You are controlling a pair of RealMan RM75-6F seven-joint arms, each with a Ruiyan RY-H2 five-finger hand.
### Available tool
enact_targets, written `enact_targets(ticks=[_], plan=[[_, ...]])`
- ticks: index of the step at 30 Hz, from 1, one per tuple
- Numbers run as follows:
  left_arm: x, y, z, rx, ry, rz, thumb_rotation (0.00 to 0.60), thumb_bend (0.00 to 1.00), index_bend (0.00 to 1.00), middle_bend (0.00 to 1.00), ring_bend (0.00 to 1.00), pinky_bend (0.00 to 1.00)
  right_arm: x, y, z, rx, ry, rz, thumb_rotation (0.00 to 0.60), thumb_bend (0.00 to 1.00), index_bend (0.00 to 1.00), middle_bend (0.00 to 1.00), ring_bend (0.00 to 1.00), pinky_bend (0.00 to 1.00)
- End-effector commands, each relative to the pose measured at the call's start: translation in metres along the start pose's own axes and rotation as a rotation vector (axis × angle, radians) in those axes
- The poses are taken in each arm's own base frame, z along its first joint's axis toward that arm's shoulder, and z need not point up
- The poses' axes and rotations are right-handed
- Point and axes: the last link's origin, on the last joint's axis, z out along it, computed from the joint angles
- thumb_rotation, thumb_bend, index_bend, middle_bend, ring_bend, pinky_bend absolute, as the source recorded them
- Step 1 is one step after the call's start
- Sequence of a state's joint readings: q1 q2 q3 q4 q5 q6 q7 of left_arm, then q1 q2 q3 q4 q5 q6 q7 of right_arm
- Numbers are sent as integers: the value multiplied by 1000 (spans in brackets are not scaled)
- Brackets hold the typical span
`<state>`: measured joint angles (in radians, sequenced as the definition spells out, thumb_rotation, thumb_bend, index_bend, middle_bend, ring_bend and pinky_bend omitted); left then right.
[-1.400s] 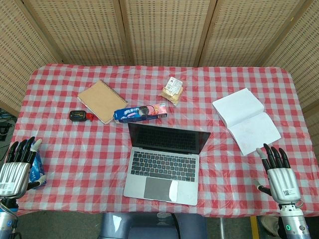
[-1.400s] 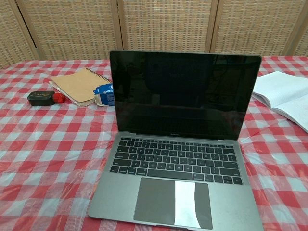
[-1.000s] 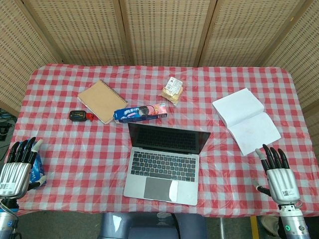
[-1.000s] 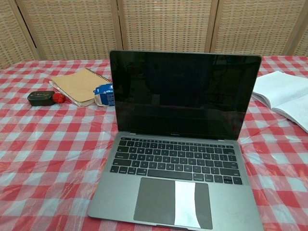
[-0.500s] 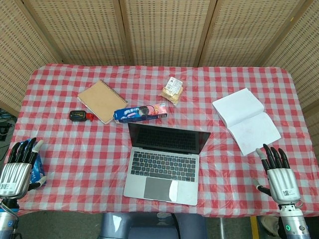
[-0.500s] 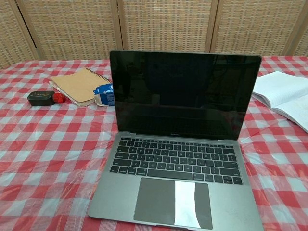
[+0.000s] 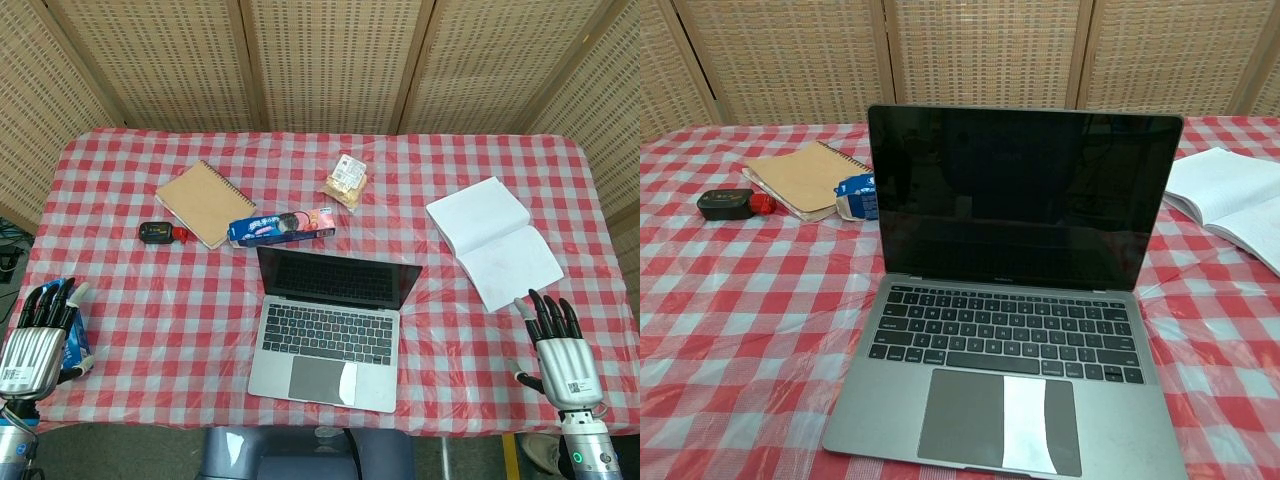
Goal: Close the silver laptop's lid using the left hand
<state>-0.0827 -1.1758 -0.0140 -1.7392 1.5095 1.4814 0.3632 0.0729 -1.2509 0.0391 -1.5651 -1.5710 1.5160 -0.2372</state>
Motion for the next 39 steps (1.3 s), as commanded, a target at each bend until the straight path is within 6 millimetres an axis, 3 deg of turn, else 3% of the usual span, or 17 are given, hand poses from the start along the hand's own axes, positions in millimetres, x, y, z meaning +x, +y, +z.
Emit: enact_targets(ticks=[1, 7, 8, 10, 12, 14, 18, 28, 39], plan=[[1, 1, 0, -10, 0, -5, 600, 0, 0, 0, 0, 0, 0, 1, 0, -3, 4, 1, 600, 432, 0, 0, 0, 0], [5, 7, 8, -64, -13, -53, 600, 3, 0, 0, 0, 0, 1, 3, 1, -14, 4, 5, 600, 432, 0, 0, 0, 0], [7, 8, 12, -76, -19, -59, 600, 44, 0, 0, 0, 0, 1, 3, 1, -15, 4, 6, 600, 432, 0, 0, 0, 0], [12, 12, 21, -113, -25, -75, 600, 214, 0, 0, 0, 0, 1, 4, 3, -19, 6, 10, 600, 432, 0, 0, 0, 0], [20, 18, 33, -148, -7, -112, 600, 521, 0, 0, 0, 0, 1, 6, 4, -25, 8, 11, 600, 436, 0, 0, 0, 0], [29, 25, 46, -179, 35, -134, 600, 718, 0, 0, 0, 0, 0, 7, 5, -33, 9, 9, 600, 442, 0, 0, 0, 0], [38, 38, 67, -238, 51, -100, 600, 971, 0, 0, 0, 0, -2, 11, 8, -49, 2, 3, 600, 444, 0, 0, 0, 0], [77, 81, 123, -420, -87, -133, 600, 1000, 0, 0, 0, 0, -5, 23, 15, -105, -6, -4, 600, 466, 0, 0, 0, 0], [108, 132, 170, -541, -112, -132, 600, 1000, 0, 0, 0, 43, -7, 33, 20, -150, -21, -5, 600, 470, 0, 0, 0, 0]])
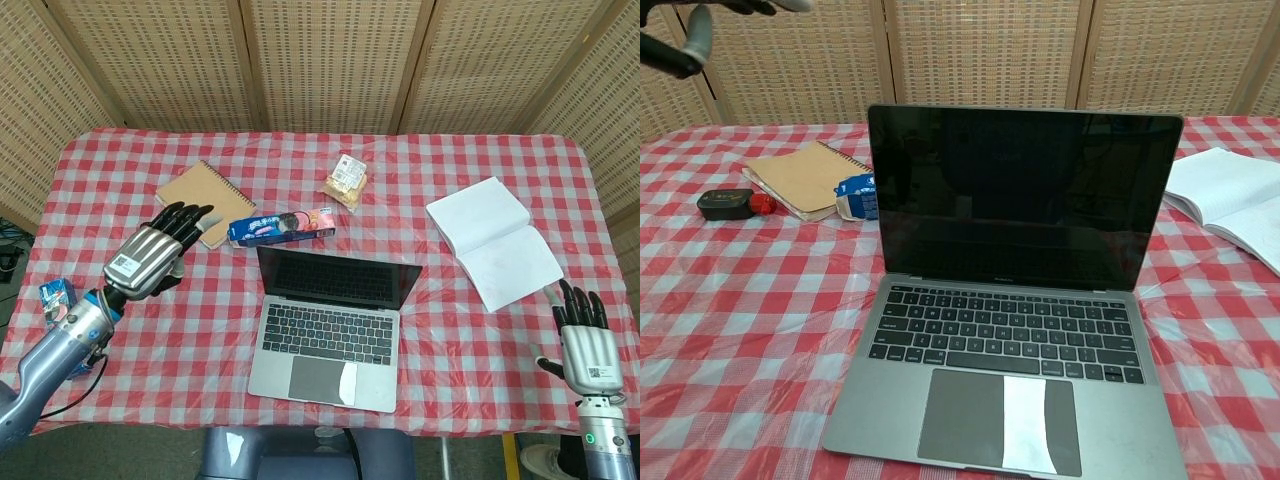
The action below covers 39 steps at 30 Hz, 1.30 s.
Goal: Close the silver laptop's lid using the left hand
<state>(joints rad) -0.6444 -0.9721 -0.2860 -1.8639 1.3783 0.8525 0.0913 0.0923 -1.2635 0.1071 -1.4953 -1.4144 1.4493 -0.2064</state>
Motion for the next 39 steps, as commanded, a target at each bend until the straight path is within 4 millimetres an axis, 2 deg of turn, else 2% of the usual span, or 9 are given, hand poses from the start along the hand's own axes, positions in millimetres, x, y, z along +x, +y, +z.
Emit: enact_targets(ticks=[1, 8, 13, 18, 23, 31, 39], plan=[[10, 13, 22, -38, -3, -27, 600, 1000, 0, 0, 0, 48, 0, 2, 2, -9, -1, 3, 600, 470, 0, 0, 0, 0], [23, 35, 65, -90, -38, -29, 600, 1000, 4, 0, 0, 101, -3, 9, 7, -34, -14, 9, 600, 472, 0, 0, 0, 0], [25, 53, 94, -110, -56, -53, 600, 1000, 102, 0, 21, 166, -3, 15, 10, -53, -20, 19, 600, 471, 0, 0, 0, 0], [22, 72, 125, -121, -81, -59, 600, 1000, 232, 68, 136, 273, 1, 19, 12, -67, -11, 40, 600, 472, 0, 0, 0, 0], [13, 92, 151, -124, -114, -84, 600, 1000, 273, 108, 161, 289, 1, 20, 11, -63, -15, 46, 600, 473, 0, 0, 0, 0], [1, 115, 179, -120, -164, -97, 600, 1000, 342, 175, 206, 302, 4, 22, 11, -70, 1, 56, 600, 472, 0, 0, 0, 0], [-2, 135, 188, -133, -182, -102, 600, 1000, 414, 260, 263, 324, 6, 27, 12, -88, 4, 66, 600, 472, 0, 0, 0, 0]])
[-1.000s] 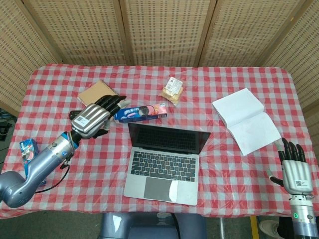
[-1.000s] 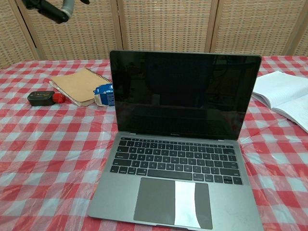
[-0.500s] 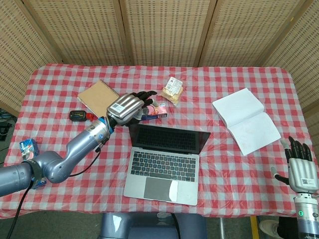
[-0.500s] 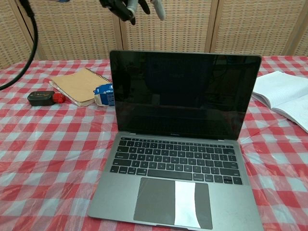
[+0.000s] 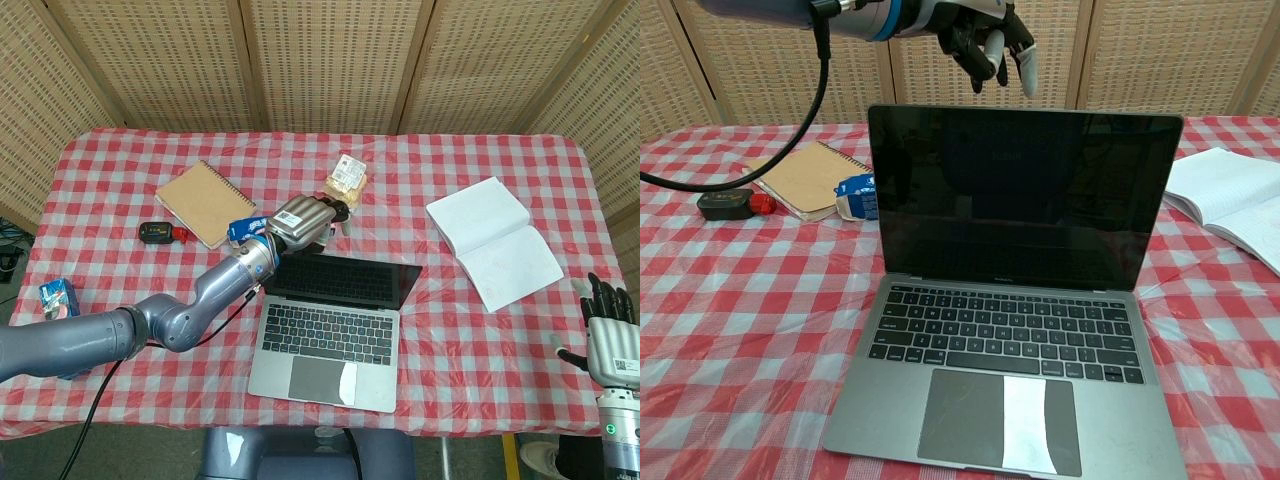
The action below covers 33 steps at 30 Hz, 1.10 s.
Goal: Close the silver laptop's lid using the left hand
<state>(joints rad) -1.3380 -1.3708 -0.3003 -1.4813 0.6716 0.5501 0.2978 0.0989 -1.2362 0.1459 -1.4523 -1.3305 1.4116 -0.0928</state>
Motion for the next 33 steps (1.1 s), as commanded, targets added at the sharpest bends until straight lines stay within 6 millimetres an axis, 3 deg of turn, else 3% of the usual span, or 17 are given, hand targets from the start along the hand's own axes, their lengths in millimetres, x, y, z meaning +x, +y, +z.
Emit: enact_targets(ticks=[1, 9, 33], plan=[[-2, 5, 2, -4, -8, 4, 600, 1000, 419, 268, 269, 327, 0, 0, 0, 0, -1, 1, 600, 472, 0, 0, 0, 0], [-7, 13, 3, -3, -44, 14, 600, 1000, 502, 363, 341, 367, -2, -2, 0, 11, -7, 4, 600, 473, 0, 0, 0, 0], [-10, 32, -19, -52, -95, 20, 600, 1000, 552, 421, 382, 393, -1, -3, -1, 22, -1, 7, 600, 484, 0, 0, 0, 0]])
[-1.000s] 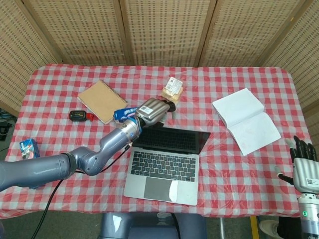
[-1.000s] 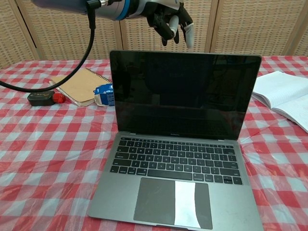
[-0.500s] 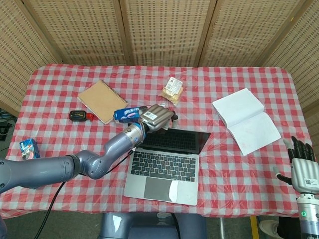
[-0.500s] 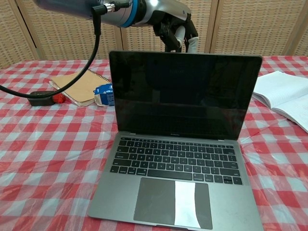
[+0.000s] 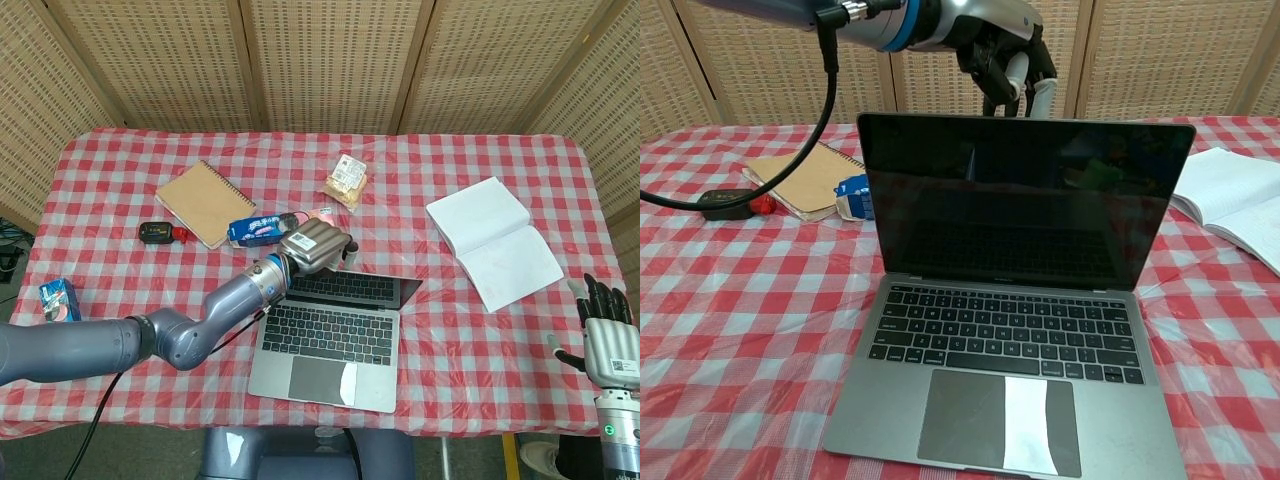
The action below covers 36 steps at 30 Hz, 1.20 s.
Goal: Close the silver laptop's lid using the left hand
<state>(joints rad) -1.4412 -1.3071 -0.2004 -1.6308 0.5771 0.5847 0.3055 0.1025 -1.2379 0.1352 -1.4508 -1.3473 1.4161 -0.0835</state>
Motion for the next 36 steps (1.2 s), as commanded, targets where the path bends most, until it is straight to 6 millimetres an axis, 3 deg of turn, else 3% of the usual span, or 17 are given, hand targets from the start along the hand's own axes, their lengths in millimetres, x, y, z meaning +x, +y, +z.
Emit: enact_targets(ticks=[1, 36], plan=[[-1, 2, -5, -12, -8, -1, 600, 1000, 552, 421, 382, 393, 1, 0, 0, 2, 2, 4, 600, 485, 0, 0, 0, 0], [-47, 12, -58, -119, -177, 40, 600, 1000, 549, 426, 395, 405, -2, -2, -1, 4, -8, -1, 600, 488, 0, 0, 0, 0]])
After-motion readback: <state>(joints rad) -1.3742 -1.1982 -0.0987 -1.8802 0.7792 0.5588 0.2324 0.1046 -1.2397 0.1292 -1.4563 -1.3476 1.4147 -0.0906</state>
